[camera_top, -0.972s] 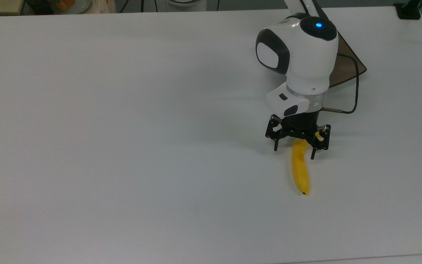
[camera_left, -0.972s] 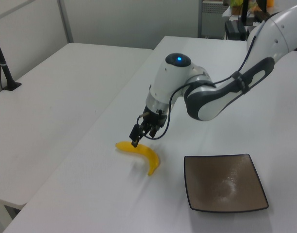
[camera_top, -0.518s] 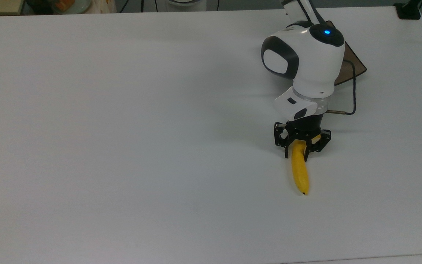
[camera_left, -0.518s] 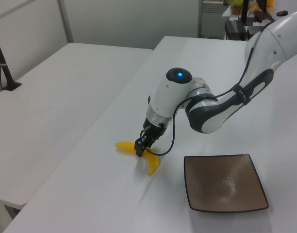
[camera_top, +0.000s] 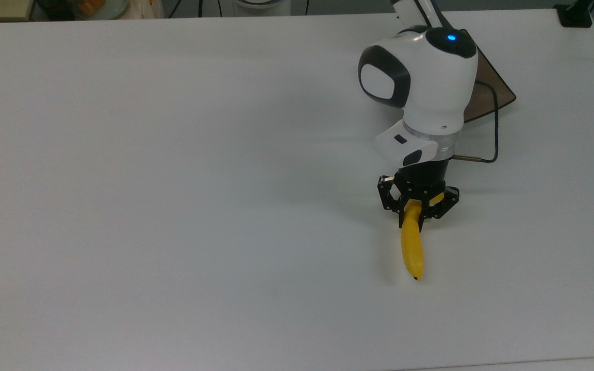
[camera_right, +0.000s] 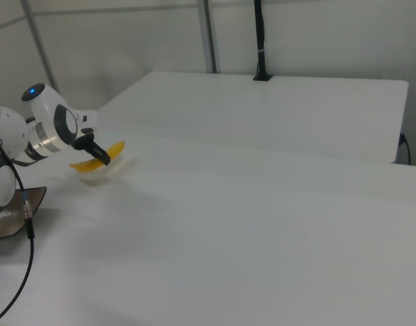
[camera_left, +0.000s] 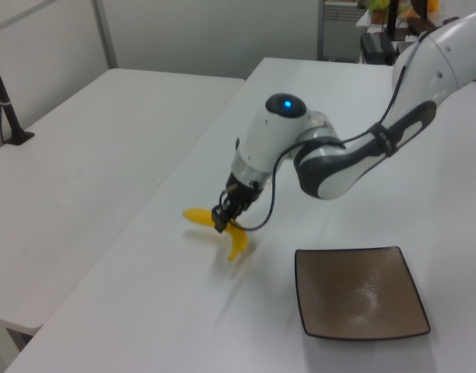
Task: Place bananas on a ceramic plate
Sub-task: 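Lift the held banana and carry it over the brown square plate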
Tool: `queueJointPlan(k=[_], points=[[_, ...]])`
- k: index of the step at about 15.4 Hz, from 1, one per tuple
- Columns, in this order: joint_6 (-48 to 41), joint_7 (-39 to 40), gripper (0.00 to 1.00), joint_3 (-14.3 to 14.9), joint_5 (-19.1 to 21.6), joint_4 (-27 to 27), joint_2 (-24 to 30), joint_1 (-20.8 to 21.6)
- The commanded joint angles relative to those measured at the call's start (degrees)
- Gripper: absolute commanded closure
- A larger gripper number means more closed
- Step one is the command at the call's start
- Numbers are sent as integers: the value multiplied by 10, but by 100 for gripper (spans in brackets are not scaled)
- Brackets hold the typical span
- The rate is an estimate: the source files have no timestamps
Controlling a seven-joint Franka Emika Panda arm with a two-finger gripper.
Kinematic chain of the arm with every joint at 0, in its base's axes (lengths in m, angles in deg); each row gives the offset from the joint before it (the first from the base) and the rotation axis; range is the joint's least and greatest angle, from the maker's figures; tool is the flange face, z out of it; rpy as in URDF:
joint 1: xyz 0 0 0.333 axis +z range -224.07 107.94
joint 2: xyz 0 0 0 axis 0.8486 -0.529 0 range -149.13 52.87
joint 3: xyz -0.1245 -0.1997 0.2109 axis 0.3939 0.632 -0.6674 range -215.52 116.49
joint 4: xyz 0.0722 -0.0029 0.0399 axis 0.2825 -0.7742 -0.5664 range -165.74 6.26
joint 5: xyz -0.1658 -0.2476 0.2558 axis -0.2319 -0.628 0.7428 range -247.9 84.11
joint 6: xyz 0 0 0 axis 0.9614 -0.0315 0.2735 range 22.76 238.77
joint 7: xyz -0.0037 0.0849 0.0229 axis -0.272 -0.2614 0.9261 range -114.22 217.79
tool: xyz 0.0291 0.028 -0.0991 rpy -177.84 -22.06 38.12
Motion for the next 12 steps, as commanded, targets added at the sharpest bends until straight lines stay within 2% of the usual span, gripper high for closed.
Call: queueJointPlan(k=[1, 3, 4, 6, 9, 10, 12], points=[[-20, 0, 76, -15, 30, -25, 58, -13], [-95, 57, 76, -44, 72, -39, 98, -36], [-116, 87, 76, -50, 101, -39, 113, -40], [-163, 146, 76, -50, 149, -55, 147, -41], [-249, 222, 76, -51, 198, -88, 204, -40], [-260, 239, 76, -51, 218, -100, 222, -38], [-262, 243, 76, -53, 234, -137, 255, -33]])
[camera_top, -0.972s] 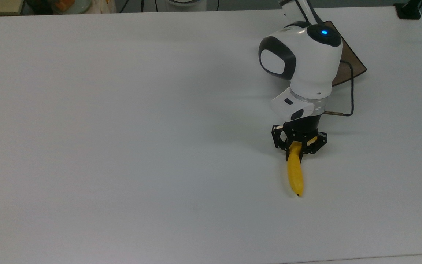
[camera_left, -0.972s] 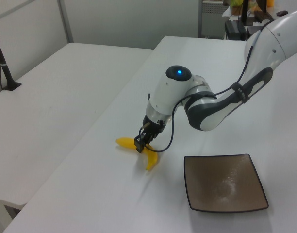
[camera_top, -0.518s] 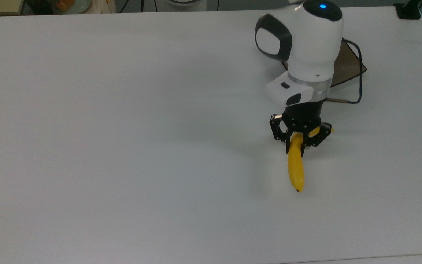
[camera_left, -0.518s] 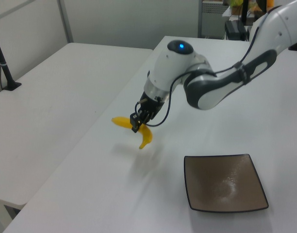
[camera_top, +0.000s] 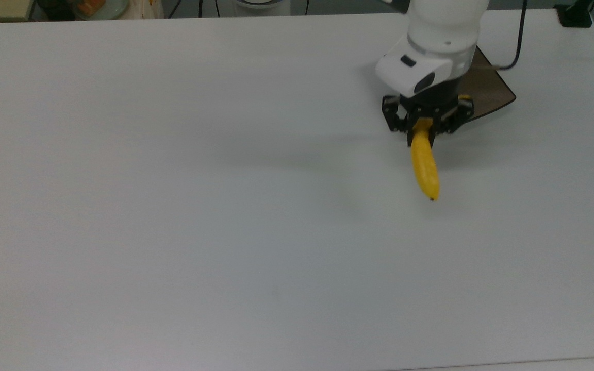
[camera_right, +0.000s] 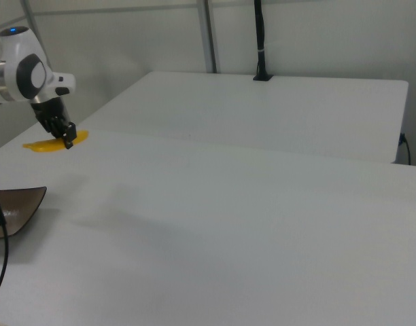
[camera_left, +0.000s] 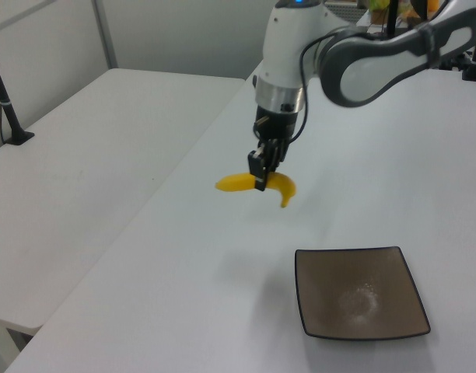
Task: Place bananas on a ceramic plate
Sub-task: 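Lift the held banana and carry it over the brown square plate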
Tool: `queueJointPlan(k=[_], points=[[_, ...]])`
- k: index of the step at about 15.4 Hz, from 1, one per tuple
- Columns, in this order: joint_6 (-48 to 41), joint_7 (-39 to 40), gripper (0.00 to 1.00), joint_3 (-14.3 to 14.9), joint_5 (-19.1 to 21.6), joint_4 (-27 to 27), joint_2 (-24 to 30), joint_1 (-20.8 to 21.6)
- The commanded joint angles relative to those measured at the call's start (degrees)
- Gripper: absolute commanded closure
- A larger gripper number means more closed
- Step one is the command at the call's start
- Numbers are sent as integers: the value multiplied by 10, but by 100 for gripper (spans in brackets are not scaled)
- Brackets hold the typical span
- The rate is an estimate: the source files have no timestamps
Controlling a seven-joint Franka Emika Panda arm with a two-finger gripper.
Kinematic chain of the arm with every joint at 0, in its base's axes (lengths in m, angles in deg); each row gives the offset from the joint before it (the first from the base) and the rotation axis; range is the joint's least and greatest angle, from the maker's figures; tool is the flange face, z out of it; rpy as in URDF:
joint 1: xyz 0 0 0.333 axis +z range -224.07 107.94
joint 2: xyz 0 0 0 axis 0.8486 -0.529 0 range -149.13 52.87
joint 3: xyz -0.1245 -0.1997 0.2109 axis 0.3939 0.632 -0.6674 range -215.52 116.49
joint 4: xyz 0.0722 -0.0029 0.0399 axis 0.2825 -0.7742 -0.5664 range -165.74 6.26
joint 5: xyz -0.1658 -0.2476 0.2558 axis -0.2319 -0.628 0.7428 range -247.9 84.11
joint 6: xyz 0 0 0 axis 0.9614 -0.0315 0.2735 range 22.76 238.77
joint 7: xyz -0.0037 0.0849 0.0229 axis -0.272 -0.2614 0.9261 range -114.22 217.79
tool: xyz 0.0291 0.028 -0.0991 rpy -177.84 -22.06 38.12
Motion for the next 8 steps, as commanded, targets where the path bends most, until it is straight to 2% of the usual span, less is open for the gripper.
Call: queueJointPlan(k=[1, 4, 6, 8], points=[[-8, 28, 76, -17, 36, -109, 91, 1], [-6, 26, 76, -49, 56, -172, 135, 5], [-9, 24, 76, -64, 63, -185, 136, 17], [-2, 15, 76, -66, 63, -199, 128, 41]])
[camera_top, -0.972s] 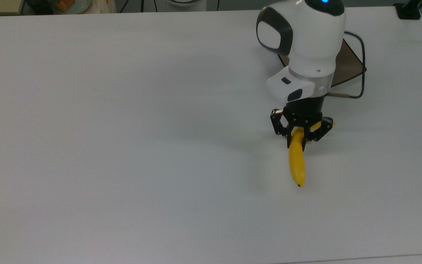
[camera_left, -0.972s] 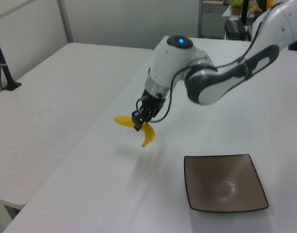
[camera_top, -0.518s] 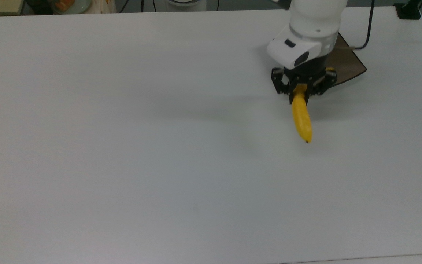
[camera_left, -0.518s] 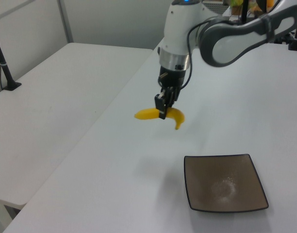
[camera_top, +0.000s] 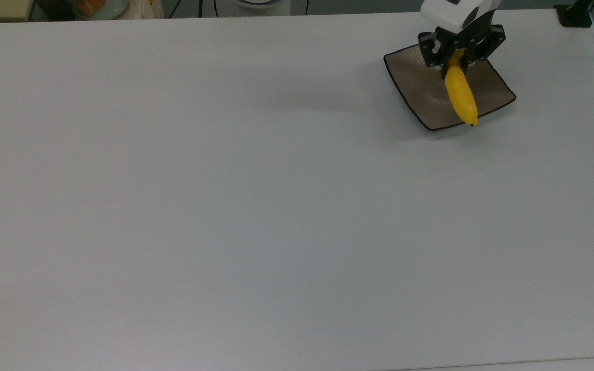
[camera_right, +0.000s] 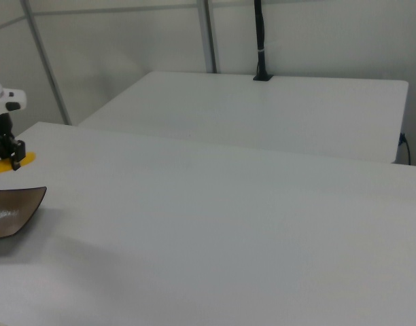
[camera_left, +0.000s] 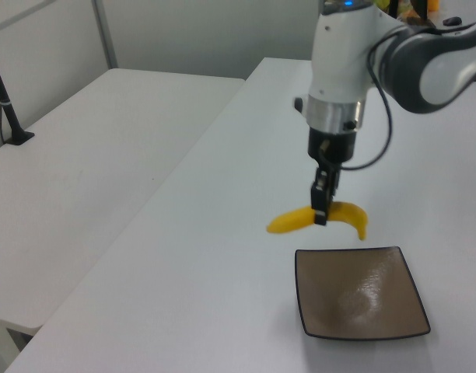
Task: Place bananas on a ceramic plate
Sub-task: 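Lower the banana onto the plate and open the gripper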
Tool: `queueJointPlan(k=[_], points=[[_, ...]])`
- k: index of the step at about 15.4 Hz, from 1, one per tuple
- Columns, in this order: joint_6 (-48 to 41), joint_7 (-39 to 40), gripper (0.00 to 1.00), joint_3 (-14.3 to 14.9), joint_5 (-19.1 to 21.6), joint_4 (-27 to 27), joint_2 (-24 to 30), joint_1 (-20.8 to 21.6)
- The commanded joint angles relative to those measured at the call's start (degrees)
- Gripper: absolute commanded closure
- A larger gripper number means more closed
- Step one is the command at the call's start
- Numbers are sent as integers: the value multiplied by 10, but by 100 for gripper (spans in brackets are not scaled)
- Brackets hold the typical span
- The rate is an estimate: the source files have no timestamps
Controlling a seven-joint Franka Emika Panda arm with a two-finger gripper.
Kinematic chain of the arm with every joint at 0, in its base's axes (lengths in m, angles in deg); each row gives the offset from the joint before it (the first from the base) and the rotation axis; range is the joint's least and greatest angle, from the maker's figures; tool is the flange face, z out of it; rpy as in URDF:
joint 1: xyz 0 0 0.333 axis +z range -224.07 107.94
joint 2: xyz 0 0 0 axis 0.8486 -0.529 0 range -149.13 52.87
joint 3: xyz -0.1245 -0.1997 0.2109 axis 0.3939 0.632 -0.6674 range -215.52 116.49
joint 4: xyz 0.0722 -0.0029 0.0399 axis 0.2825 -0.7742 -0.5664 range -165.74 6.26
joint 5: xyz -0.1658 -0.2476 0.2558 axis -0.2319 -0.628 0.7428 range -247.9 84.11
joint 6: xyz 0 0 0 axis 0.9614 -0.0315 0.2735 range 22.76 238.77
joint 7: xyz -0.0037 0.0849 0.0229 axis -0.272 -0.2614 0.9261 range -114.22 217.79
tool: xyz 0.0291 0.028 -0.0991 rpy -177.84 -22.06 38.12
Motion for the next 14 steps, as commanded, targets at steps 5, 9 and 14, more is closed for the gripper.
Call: queueJointPlan(k=[5, 9, 14], points=[[7, -11, 45, 2, 14, -50, 6, 30], [5, -10, 0, 2, 12, -50, 5, 29], [-3, -2, 0, 5, -6, -44, 16, 11]])
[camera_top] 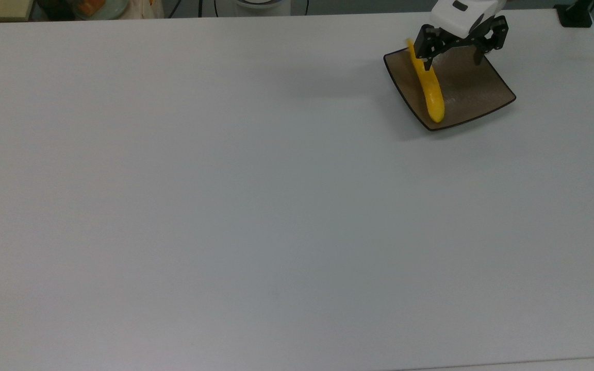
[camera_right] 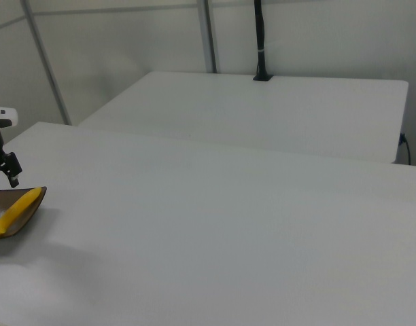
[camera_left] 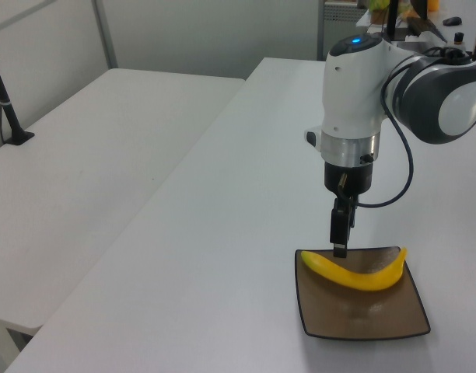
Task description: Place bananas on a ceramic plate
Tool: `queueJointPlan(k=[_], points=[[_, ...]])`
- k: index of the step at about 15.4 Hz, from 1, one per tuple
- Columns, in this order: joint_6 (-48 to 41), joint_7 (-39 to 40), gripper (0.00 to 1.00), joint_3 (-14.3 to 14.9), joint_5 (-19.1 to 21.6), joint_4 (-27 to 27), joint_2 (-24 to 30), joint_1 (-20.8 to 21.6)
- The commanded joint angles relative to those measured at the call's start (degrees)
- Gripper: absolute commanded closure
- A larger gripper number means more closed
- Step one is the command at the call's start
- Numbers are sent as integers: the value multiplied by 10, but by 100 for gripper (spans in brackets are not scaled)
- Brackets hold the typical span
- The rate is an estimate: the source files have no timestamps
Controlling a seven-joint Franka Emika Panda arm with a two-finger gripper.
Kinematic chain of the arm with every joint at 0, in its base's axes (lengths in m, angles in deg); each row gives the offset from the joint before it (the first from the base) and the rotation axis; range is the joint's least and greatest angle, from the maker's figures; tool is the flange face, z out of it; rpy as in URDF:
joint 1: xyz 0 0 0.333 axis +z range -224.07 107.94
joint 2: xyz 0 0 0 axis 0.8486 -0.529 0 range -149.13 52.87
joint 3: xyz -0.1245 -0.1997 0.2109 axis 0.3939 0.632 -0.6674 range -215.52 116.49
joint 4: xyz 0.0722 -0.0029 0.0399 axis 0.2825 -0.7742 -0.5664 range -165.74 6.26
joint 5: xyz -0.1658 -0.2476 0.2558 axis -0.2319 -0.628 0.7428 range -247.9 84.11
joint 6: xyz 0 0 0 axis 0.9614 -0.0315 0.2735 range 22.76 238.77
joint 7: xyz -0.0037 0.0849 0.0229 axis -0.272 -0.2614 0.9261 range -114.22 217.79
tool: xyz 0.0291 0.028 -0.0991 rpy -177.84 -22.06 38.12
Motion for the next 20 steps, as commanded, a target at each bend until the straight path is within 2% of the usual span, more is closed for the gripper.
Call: queueJointPlan(k=[1, 3, 5, 7, 10, 11, 15, 20], points=[[-13, 8, 0, 6, -24, -5, 21, -22], [-49, 46, 0, 9, -63, -5, 28, -38], [-91, 110, 0, 34, -75, -4, 46, -46], [-134, 185, 0, 89, -74, 5, 70, -46], [-171, 233, 0, 164, -62, 26, 92, -50], [-169, 239, 0, 177, -59, 27, 99, -57], [-162, 267, 0, 184, 16, 27, 124, -121], [-163, 288, 0, 194, 19, 20, 131, -140]])
